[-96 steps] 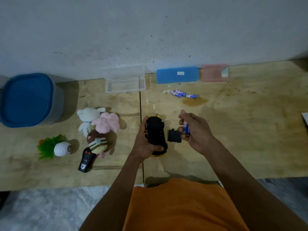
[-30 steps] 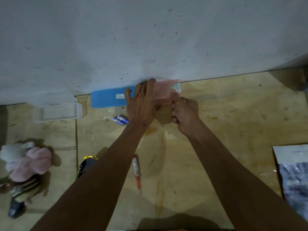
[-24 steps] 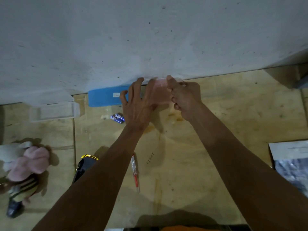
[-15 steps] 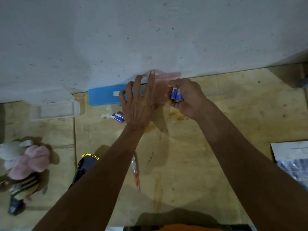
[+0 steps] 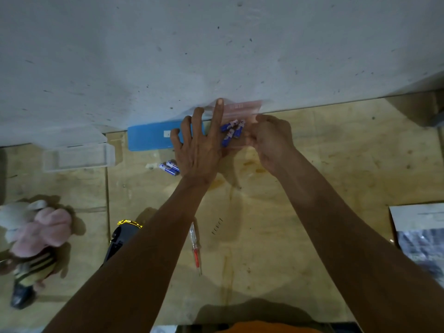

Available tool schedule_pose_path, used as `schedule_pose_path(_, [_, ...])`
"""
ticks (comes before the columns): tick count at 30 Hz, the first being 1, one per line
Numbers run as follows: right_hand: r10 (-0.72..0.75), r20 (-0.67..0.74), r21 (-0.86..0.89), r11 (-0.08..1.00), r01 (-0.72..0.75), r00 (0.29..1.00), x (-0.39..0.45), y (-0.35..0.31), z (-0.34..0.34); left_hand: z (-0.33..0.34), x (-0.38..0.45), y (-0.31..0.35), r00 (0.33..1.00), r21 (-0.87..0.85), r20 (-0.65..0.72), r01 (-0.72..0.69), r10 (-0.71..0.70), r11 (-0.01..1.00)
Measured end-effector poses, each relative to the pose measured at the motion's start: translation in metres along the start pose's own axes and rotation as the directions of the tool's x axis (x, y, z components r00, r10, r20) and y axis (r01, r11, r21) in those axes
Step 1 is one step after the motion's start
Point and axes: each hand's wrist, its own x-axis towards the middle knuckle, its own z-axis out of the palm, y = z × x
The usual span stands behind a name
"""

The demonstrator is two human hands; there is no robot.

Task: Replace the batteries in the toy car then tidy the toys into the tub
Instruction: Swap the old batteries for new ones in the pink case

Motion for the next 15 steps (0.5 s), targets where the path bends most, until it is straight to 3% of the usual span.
schedule_pose_path(2, [-0.240, -0.058, -0.276, 0.936, 0.216, 0.969, -0.002, 0.001, -0.009, -0.002, 0.000, 0.001, 1.000, -0.010, 0.022, -0.004, 0.004, 1.000])
schedule_pose_path(3, [-0.388, -0.044, -0.380, 0.859, 0.343, 0.921, -0.005, 0.001, -0.013, -0.002, 0.000, 0.001, 1.000, -0.018, 0.023, -0.005, 0.005, 1.000])
schedule_pose_path(6, [-0.711, 0.165, -0.465, 0.555, 0.690, 0.683, -0.004, 0.004, -0.027, -0.001, -0.001, 0.001, 1.000, -0.081, -0.029, -0.005, 0.002, 0.997])
schedule_pose_path(8, [-0.742, 0.335, -0.527, 0.363, 0.768, 0.581, 0.005, 0.008, -0.036, 0.000, -0.003, 0.000, 0.997, -0.157, -0.068, -0.035, 0.024, 0.987])
schedule_pose_path(10, [-0.702, 0.457, -0.575, 0.235, 0.783, 0.546, 0.015, 0.015, -0.042, 0.002, -0.005, -0.002, 0.993, -0.213, -0.100, -0.090, 0.070, 0.973])
schedule_pose_path(15, [-0.641, 0.615, -0.583, 0.023, 0.812, 0.460, 0.023, 0.031, -0.051, 0.011, -0.008, -0.004, 0.991, -0.225, -0.060, -0.133, 0.123, 0.965])
